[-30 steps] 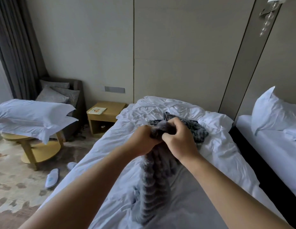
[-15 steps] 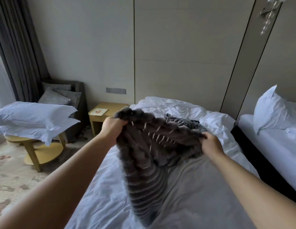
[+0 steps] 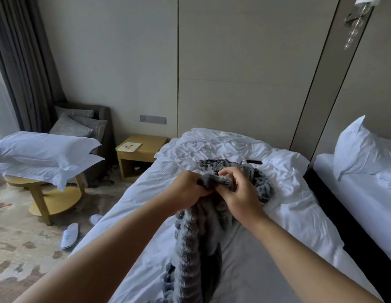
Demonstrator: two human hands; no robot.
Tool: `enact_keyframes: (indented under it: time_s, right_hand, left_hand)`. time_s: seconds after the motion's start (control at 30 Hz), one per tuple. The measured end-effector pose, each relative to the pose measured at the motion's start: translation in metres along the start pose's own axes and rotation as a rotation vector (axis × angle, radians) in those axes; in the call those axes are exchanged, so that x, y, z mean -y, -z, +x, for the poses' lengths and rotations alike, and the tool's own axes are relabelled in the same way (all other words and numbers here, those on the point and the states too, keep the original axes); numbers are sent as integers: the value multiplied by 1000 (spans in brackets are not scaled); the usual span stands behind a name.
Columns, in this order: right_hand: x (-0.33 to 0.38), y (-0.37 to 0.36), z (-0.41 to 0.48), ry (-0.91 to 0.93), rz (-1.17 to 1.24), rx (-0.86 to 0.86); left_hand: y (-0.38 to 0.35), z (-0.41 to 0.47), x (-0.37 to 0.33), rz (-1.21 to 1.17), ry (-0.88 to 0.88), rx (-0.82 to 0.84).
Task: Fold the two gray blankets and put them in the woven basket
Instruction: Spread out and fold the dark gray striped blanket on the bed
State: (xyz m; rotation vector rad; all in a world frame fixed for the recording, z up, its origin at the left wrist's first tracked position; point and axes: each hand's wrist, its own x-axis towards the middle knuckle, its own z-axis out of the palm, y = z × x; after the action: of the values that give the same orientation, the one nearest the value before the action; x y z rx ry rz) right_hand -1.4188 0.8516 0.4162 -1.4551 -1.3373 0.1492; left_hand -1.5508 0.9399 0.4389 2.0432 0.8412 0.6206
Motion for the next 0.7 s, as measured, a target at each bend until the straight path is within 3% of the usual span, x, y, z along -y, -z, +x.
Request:
enact_keyframes:
  time_s: [0.2,0.33,0.4,0.47,0.53,0.57,0.6,0.7]
  right_hand:
    - [-36,-16,-8,87,-175,-84]
    - [-79,-8,-3,-116,-340,-47]
    - [-94,8,10,-362,-268,-54]
    - [-93,28,27,-536,-144,-151]
    - [-73,44,44,-555,-24,-276]
    - [-57,46,50,-517,31,-290]
    - [-40,43,53,-460,75,-249]
    - [12,20,50,-303,103,93]
  left_hand:
    - [15,-5,-25,-720,229,-131]
    - [32,-5,-31,-881,282,86]
    - [46,0,-25,-883,269,99]
    - [66,11,-3,-680,285,-141]
    - [86,19,26,57,337,-370]
    - [92,18,38,385,349,-384]
    - [90,16,46,518,326,-333]
    - [57,5,33,241,8,-19]
